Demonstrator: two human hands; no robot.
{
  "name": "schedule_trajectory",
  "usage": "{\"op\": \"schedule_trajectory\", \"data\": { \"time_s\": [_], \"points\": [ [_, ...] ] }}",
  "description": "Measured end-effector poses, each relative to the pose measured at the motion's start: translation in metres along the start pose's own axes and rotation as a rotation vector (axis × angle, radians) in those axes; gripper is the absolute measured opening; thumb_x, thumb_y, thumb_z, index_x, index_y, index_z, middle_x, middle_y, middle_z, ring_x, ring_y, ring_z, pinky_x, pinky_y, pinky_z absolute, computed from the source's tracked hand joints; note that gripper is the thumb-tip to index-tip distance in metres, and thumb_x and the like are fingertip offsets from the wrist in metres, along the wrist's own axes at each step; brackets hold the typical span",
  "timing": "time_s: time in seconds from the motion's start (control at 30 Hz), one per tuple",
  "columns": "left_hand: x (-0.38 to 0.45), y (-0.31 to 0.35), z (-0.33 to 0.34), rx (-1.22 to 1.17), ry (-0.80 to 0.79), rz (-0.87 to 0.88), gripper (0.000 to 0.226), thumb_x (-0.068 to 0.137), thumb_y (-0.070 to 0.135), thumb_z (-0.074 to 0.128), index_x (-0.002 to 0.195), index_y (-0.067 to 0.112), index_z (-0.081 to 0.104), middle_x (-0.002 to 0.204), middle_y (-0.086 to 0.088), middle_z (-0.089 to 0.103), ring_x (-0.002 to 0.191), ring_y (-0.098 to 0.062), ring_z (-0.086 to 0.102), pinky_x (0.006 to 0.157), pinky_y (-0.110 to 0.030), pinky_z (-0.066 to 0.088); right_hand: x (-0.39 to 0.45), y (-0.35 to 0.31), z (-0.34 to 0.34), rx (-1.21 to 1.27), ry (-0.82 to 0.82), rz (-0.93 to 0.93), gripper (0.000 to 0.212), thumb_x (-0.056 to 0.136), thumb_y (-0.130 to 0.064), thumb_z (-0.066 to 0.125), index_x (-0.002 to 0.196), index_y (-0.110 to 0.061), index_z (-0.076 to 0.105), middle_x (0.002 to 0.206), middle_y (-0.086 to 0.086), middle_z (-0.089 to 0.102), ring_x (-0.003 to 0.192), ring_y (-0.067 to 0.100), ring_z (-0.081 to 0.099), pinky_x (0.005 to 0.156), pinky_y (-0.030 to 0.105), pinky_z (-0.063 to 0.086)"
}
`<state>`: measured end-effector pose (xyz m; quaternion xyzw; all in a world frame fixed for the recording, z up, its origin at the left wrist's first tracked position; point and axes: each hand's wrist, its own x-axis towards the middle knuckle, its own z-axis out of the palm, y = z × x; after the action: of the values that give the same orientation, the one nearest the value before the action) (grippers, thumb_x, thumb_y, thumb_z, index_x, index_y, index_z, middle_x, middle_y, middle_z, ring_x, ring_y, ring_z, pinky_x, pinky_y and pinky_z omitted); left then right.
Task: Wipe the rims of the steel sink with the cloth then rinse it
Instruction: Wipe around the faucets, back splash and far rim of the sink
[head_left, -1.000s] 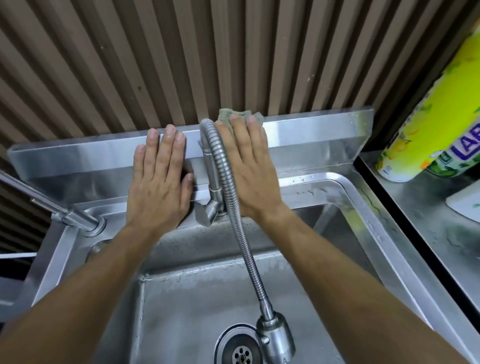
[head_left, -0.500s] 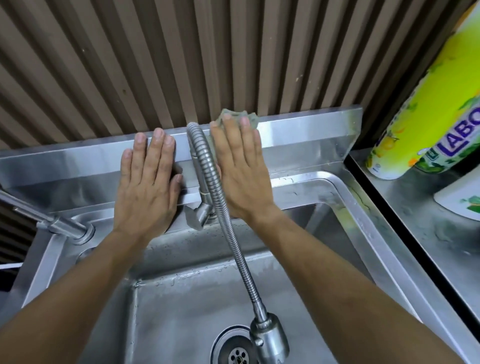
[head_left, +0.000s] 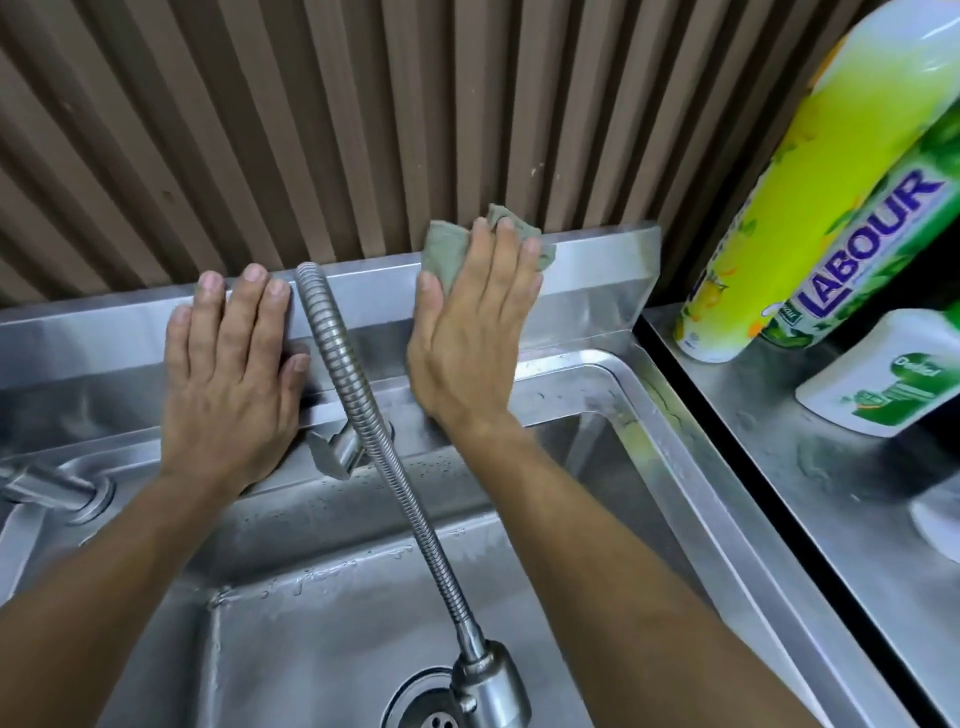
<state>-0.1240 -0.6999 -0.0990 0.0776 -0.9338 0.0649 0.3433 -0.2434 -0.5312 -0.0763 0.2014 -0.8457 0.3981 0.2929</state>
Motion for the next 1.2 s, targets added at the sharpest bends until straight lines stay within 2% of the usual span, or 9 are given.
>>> {"op": "schedule_trajectory", "data": {
  "time_s": [0.07,0.23,0.37,0.6,0.77,0.9,1.07,1.13,1.2],
  "points": [
    [0.001,0.002,0.0,-0.01,0.012,0.004,0.081,0.102,0.034,0.038,0.161,0.021,-0.016,0.168,0.011,-0.025,0.157,-0.02,-0.015,0.128,-0.042,-0.008,0.013,0.028,-0.007,-0.01,0.048,-0.01,0.061,0.108,-0.035,0.036,0.156,0.003,0.032,0.165,0.023,0.025,0.157,0.042,0.011,0.129,0.053,0.009],
    [0.001,0.005,0.004,0.004,0.028,-0.031,0.077,0.105,0.033,0.036,0.162,0.019,-0.014,0.173,-0.009,0.001,0.158,-0.032,0.0,0.128,-0.043,-0.007,0.072,0.076,-0.027,0.026,0.321,0.425,0.056,0.105,-0.027,0.039,0.151,0.004,0.037,0.16,0.023,0.033,0.151,0.043,0.023,0.125,0.049,0.009],
    [0.001,0.006,0.005,0.001,0.043,-0.034,0.074,0.106,0.033,0.032,0.162,0.019,-0.014,0.168,-0.021,0.017,0.157,-0.04,0.01,0.128,-0.044,-0.005,0.079,0.053,-0.02,0.17,0.41,0.682,0.065,0.105,-0.032,0.035,0.159,0.001,0.023,0.167,0.019,0.021,0.156,0.04,0.012,0.125,0.052,0.008],
    [0.0,0.004,0.005,-0.006,0.074,-0.019,0.073,0.106,0.032,0.035,0.163,0.019,-0.009,0.169,-0.019,0.017,0.158,-0.032,0.003,0.128,-0.045,-0.003,0.034,0.015,-0.004,0.249,0.195,0.438,0.069,0.109,-0.03,0.037,0.163,-0.004,0.001,0.172,0.014,-0.008,0.158,0.03,-0.015,0.128,0.041,-0.01],
    [0.001,0.004,0.007,0.008,0.077,-0.018,0.075,0.106,0.03,0.039,0.163,0.019,-0.008,0.17,-0.015,0.014,0.158,-0.035,0.005,0.129,-0.046,-0.002,0.083,0.041,-0.03,0.448,0.374,0.967,0.071,0.111,-0.033,0.035,0.162,-0.004,-0.003,0.171,0.017,-0.01,0.158,0.033,-0.01,0.126,0.04,-0.007],
    [0.001,0.001,0.006,0.024,0.058,-0.033,0.081,0.102,0.029,0.046,0.164,0.018,-0.006,0.171,-0.008,0.007,0.159,-0.023,-0.008,0.128,-0.045,-0.003,0.026,0.017,-0.006,0.228,0.179,0.433,0.07,0.109,-0.034,0.032,0.161,0.003,0.004,0.17,0.024,-0.004,0.157,0.042,-0.01,0.128,0.055,-0.001],
    [0.001,0.001,0.006,0.018,0.039,-0.022,0.082,0.102,0.03,0.045,0.163,0.02,-0.01,0.171,0.002,-0.008,0.159,-0.022,-0.01,0.128,-0.044,-0.004,-0.005,0.013,-0.002,-0.019,-0.133,-0.251,0.063,0.109,-0.032,0.036,0.16,0.001,0.022,0.17,0.022,0.014,0.159,0.039,0.003,0.128,0.054,0.007],
    [-0.001,0.001,0.005,0.018,0.039,-0.019,0.08,0.104,0.031,0.042,0.163,0.019,-0.01,0.17,0.005,-0.013,0.158,-0.021,-0.012,0.128,-0.044,-0.004,0.002,0.026,-0.009,0.001,-0.123,-0.281,0.06,0.108,-0.03,0.038,0.158,0.001,0.028,0.167,0.022,0.022,0.158,0.038,0.01,0.129,0.052,0.01],
    [-0.002,0.001,0.005,0.026,0.045,-0.014,0.078,0.105,0.03,0.04,0.163,0.018,-0.009,0.17,0.004,-0.013,0.158,-0.022,-0.011,0.128,-0.045,-0.002,0.022,0.045,-0.016,0.075,0.036,-0.029,0.057,0.107,-0.028,0.04,0.154,0.003,0.032,0.164,0.023,0.028,0.156,0.041,0.014,0.13,0.048,0.007]
  ]
}}
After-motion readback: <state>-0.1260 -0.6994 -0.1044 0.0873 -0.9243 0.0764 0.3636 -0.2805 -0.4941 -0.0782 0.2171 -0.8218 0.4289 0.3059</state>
